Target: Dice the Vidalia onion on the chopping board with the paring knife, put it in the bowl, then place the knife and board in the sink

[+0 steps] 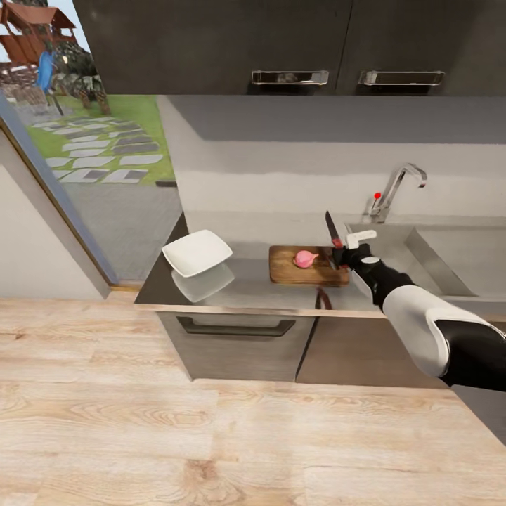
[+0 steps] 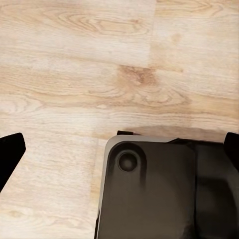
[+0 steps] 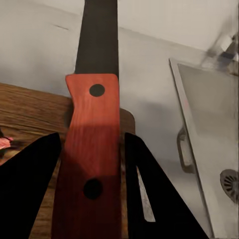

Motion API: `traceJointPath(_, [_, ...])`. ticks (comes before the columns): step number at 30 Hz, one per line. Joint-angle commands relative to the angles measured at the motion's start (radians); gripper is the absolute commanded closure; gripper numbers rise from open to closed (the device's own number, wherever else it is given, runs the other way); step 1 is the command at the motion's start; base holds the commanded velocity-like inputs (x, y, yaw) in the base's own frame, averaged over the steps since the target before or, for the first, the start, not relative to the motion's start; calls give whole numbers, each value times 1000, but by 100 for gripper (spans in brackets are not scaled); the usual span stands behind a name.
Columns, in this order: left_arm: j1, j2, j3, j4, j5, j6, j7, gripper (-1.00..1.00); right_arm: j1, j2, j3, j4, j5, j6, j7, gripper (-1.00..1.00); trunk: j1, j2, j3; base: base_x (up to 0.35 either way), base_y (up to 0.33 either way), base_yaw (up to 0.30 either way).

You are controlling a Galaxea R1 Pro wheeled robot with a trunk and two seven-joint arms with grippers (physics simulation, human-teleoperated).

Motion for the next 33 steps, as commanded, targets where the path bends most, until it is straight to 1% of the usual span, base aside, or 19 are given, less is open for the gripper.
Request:
traceJointPath(1, [0,2,-7,-1,10,-2,7,-100,0,2,-6,1,22,-3,-13,100,1,-2,-2,0,0,0])
traceJointPath(6, [0,2,-7,-1,10,-2,7,-100,6,8,-6,1,43,-7,-43,100,1,-2,-2,0,0,0])
traceJointPath(9, [0,2,-7,1,10,-2,7,-100,15,17,-6,2,74,-11,-94,100,1,-2,-2,0,0,0])
traceJointPath(11, [0,2,-7,5,10,-3,7,-100,37,20,-5,2,112,-36,-128,100,1,-2,-2,0,0,0])
traceJointPath(13, [0,2,-7,7,10,-3,7,-100,57,21,-6,1,148,-78,-149,100,1,-2,-2,0,0,0])
traceJointPath(18, [0,2,-7,8,10,-3,7,-100,70,21,-6,1,176,-126,-165,100,1,-2,-2,0,0,0])
traceJointPath(27, [0,2,-7,8,10,-4,7,-100,72,17,-11,-4,173,-131,-164,100,1,-2,-2,-25,0,0])
traceJointPath(31, [0,2,-7,7,9,-4,7,-100,72,16,-44,-25,131,-127,-165,100,1,-2,-2,-7,0,0])
traceJointPath(33, [0,2,-7,7,9,-4,7,-100,72,18,-50,-49,125,-119,-166,100,1,-2,-2,-2,0,0])
